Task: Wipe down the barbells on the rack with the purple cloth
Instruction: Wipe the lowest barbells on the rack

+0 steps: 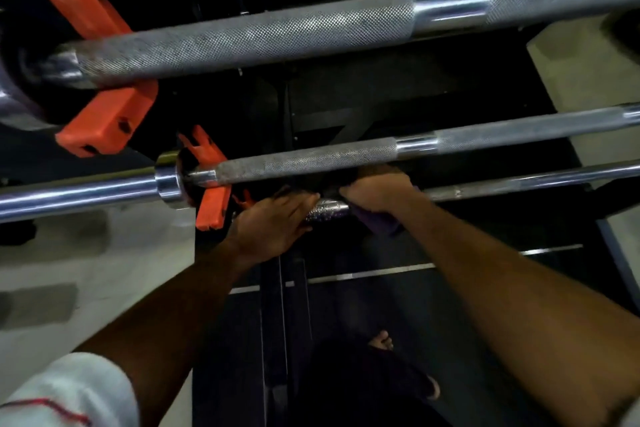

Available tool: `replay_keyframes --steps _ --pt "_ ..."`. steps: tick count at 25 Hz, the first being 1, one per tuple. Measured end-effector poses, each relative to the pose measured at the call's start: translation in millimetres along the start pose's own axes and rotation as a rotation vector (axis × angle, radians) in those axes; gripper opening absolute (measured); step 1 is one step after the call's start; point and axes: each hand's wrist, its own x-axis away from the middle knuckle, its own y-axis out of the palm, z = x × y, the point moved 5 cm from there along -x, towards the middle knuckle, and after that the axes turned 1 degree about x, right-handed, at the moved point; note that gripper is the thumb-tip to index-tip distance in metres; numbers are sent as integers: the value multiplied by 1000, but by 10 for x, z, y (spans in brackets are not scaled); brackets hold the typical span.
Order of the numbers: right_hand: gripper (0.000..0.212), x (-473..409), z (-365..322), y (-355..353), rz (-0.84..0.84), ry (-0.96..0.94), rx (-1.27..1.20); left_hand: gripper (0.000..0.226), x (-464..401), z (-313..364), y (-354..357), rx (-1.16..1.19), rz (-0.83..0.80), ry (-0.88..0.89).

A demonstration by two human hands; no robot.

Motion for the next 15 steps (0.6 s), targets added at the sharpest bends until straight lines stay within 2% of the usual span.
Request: replay_keyframes --steps 2,3,5,7,8,10,11,13,14,15 --pt "23 -67 246 27 -152 99 -359 59 -5 7 -45 15 22 43" --pt "21 -88 374 65 -122 141 -569 59 18 8 -35 10 39 67" --pt "23 -113 370 30 -59 121 -605 58 22 13 -43 -15 59 87" --pt "35 -89 196 96 -49 27 -259 59 4 21 -77 -32 67 54" --pt "44 31 74 108 58 9 -1 62 7 20 -91 -30 71 27" --pt "51 216 -134 52 236 -34 105 65 22 24 -94 -37 74 21" --pt "46 155 -97 78 196 -49 52 65 27 23 -86 -37 72 26" --pt "23 -36 69 84 -90 92 -270 62 24 24 -55 -25 54 33" --pt "27 -49 135 45 -234 182 -481 61 29 22 -35 -24 34 34" --pt "45 -86 244 0 -284 265 -626 61 34 16 -29 -33 19 30"
